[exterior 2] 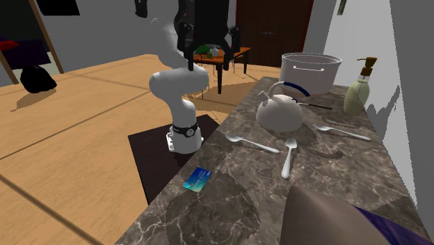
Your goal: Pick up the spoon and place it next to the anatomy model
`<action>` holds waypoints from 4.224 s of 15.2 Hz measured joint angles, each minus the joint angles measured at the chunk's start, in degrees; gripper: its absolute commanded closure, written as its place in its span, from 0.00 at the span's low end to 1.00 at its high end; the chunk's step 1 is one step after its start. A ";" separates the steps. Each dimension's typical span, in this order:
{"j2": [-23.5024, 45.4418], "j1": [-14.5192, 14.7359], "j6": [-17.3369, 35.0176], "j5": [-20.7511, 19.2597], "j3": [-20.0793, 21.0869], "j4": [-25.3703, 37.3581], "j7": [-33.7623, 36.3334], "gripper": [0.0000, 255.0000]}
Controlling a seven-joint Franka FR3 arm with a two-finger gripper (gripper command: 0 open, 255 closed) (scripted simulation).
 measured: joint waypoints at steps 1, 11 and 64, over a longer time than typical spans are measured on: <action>0.00 0.00 0.00 0.00 0.00 0.00 0.00 0.00; -4.48 6.64 18.64 5.13 -0.24 -18.35 -6.01 0.00; 0.90 20.91 46.40 14.27 -0.51 -33.17 -16.37 1.00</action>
